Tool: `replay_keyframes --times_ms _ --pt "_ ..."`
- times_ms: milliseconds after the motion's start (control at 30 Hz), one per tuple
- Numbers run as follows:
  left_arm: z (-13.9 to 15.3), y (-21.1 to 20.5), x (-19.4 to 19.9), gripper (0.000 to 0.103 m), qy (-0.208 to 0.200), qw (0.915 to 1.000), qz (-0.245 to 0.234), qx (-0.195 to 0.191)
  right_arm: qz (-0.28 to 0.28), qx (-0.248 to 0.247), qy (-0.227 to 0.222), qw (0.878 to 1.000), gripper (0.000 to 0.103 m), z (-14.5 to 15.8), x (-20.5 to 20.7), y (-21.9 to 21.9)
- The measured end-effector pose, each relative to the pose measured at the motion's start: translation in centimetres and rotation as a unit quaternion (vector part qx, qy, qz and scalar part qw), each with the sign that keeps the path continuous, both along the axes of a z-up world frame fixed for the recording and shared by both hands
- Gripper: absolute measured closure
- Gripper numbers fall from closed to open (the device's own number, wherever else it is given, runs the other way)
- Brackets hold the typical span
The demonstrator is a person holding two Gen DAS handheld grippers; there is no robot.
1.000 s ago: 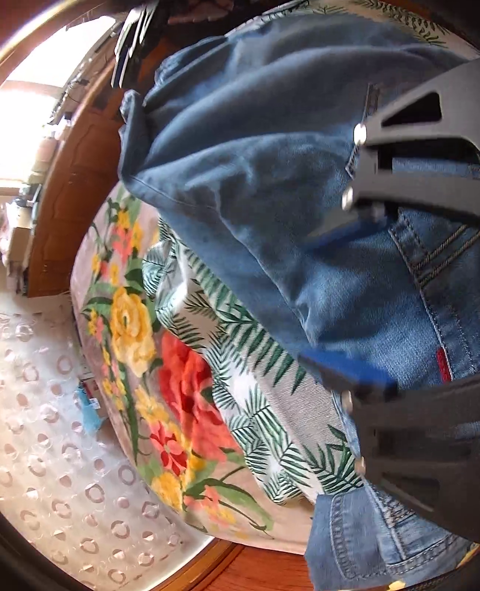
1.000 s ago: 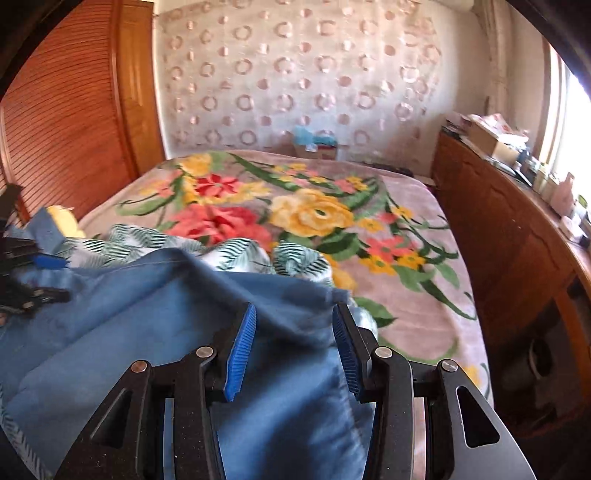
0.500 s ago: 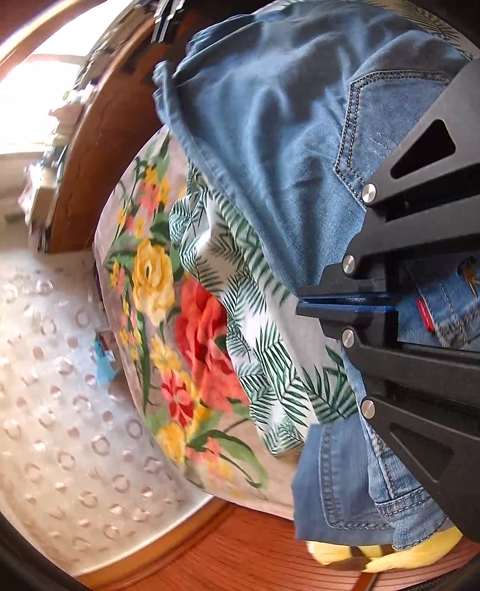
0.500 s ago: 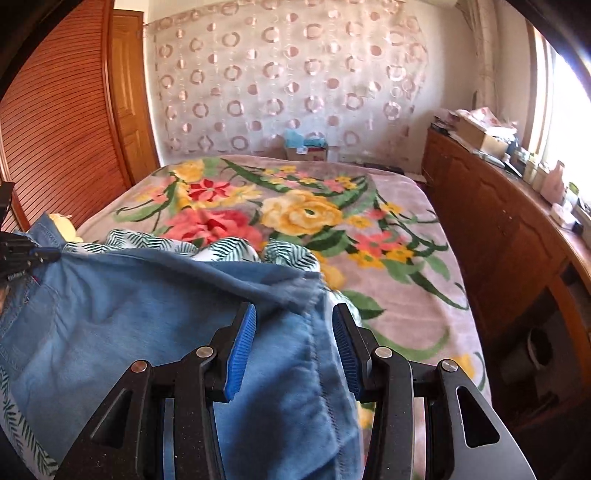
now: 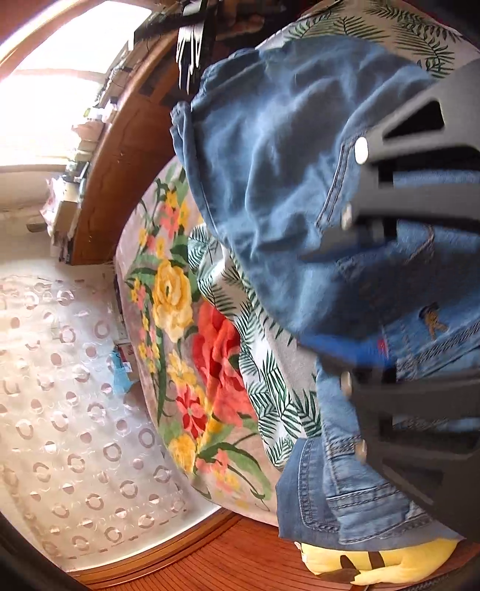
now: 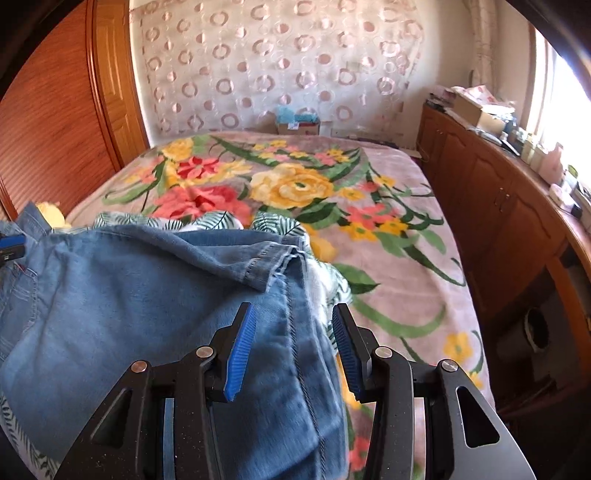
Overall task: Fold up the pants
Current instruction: 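Open both tools to release the jeans and pull back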
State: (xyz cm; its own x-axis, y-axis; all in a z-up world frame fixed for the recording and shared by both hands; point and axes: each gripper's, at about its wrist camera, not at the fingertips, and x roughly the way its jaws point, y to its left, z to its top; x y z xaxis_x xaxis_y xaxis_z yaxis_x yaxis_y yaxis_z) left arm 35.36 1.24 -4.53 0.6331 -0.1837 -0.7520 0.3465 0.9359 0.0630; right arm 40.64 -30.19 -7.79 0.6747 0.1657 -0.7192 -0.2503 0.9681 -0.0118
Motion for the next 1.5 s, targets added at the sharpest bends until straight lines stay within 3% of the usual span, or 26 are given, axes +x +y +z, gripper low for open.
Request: replay_keyframes --times_ms 100,200,300,400,767,1100,1500 --pt "0.0 -0.1 -0.7 0.022 -0.004 0.9999 -0.004 -0.013 0.008 -0.026 0.020 0.999 0.058 -0.4 2.7 1.3" --pt "0.0 -0.4 -1.4 0.022 -0.009 0.9998 -0.005 -0.017 0.002 -0.041 0.012 0.999 0.058 0.4 4.9 2.2" --pt "-0.2 -0.5 -2.2 0.022 -0.014 0.9998 -0.004 -0.014 -0.054 -0.031 -0.051 0.997 0.058 2.8 5.5 1.3" --pt "-0.4 -0.5 -3.4 0.022 -0.014 0.9997 -0.005 -0.019 -0.054 0.002 -0.037 0.998 0.058 3.1 5.0 0.0" --pt "0.1 0.5 -8.6 0.022 -0.032 0.9992 0.000 -0.024 -0.012 0.028 -0.025 0.999 0.058 3.8 -6.7 -2.3" --pt "0.6 2.6 -13.9 0.022 -0.047 0.9985 0.017 -0.023 0.044 0.066 -0.024 0.997 0.058 3.4 -15.4 0.1" --pt "-0.9 7.2 -18.8 0.022 -0.040 0.9968 0.067 -0.015 0.103 0.096 0.006 0.990 0.058 1.1 -18.7 2.6"
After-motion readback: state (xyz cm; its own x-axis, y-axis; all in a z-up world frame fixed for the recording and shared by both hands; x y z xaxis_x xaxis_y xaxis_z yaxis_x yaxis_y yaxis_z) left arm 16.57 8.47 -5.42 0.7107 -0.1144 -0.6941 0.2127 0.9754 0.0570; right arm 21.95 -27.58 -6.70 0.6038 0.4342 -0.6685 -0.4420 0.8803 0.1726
